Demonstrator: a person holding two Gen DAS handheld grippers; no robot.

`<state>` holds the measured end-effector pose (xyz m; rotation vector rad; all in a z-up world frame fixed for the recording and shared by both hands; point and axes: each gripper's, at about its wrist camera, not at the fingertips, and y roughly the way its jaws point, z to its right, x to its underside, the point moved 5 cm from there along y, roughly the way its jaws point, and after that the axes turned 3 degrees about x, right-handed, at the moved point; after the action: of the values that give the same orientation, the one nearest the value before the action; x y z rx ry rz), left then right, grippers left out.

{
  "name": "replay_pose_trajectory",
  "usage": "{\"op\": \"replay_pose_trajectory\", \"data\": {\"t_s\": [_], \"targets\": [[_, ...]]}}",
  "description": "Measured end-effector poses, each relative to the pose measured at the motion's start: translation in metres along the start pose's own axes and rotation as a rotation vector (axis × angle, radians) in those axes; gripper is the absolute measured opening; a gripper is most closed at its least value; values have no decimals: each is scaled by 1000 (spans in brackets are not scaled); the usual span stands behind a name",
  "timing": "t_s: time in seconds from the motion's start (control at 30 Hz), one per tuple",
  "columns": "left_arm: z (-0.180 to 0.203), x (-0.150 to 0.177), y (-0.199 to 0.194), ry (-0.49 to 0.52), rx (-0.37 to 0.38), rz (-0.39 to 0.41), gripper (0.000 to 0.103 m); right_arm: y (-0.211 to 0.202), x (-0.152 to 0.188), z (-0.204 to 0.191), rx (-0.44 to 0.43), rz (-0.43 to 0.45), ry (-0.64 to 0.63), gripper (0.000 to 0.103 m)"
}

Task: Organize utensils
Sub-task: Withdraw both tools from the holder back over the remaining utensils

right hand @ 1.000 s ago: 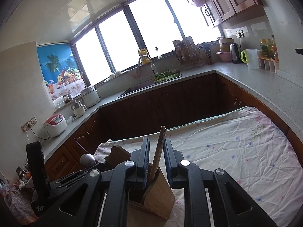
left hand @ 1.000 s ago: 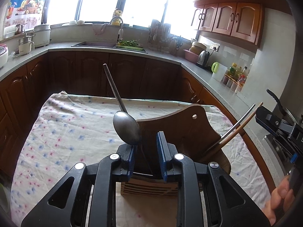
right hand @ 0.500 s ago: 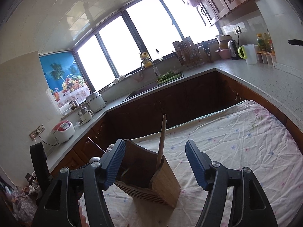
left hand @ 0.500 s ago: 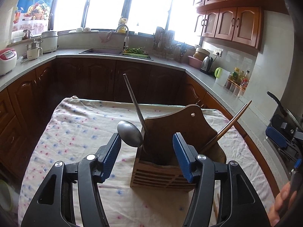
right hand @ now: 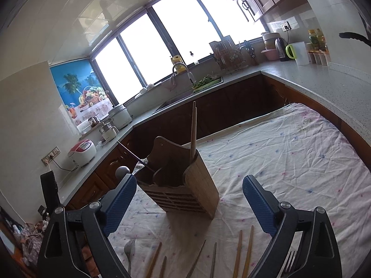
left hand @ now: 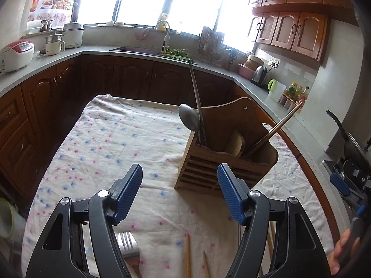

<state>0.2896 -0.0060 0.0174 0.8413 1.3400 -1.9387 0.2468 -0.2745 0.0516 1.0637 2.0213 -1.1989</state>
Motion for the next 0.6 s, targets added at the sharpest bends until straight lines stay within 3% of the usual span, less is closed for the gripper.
{"op": "replay_pose_trajectory", "data": {"t_s": [0.6], "targets": [[-17,81,-49,-58,-28,-99,76,-32,80,15,77,-125,-53,101]]}}
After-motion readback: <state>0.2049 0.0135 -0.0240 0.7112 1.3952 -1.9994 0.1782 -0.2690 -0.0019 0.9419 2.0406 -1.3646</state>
